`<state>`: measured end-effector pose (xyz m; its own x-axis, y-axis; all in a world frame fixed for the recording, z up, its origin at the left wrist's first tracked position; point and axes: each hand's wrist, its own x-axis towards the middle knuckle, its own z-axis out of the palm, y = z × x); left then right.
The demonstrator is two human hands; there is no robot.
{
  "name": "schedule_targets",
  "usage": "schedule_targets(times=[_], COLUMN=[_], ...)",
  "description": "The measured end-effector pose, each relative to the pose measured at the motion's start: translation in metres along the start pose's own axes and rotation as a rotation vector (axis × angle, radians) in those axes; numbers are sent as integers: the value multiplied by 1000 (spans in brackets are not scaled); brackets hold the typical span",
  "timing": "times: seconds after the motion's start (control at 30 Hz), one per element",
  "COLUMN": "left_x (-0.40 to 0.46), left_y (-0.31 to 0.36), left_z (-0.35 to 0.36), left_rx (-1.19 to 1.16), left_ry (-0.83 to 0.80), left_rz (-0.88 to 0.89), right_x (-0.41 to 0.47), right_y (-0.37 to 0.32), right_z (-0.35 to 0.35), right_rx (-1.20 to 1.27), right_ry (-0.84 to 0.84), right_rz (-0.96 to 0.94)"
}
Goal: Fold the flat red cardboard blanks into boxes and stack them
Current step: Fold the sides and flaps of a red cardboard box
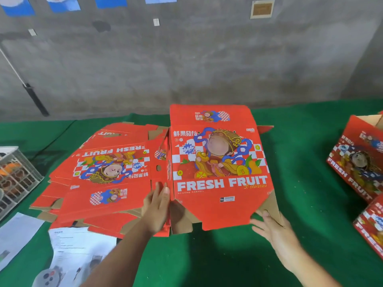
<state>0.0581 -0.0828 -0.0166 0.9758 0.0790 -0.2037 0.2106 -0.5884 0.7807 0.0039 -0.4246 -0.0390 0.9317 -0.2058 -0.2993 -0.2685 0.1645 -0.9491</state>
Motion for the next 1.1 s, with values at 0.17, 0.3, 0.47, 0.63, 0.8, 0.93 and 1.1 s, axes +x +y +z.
schedule_targets(times=[0.17, 0.3, 0.47, 0.63, 0.8, 0.93, 1.1], left_x=[25, 20, 3, -1, -10, 16, 49], left_y=[5, 33, 61, 75, 68, 13, 7], left_z=[-29, -14, 5, 19, 24, 2, -37], left_rx=[63, -156, -374, -274, -505, 395, 754], left_ry=[152, 64, 83, -164, -116, 11, -2], left_rz=[-42, 17, 137, 251, 277, 123, -14], right_x=[1, 0, 4, 19, 19, 21, 26], right_y=[0, 5, -21, -61, -91, -106, -110], right_z=[6, 7, -30, -52, -50, -66, -80], right_rx=[78, 95, -146, -48, -20, 56, -105], right_ry=[48, 84, 333, 201, 159, 117, -10], right_rz=[24, 84, -108, -217, -152, -12, 44])
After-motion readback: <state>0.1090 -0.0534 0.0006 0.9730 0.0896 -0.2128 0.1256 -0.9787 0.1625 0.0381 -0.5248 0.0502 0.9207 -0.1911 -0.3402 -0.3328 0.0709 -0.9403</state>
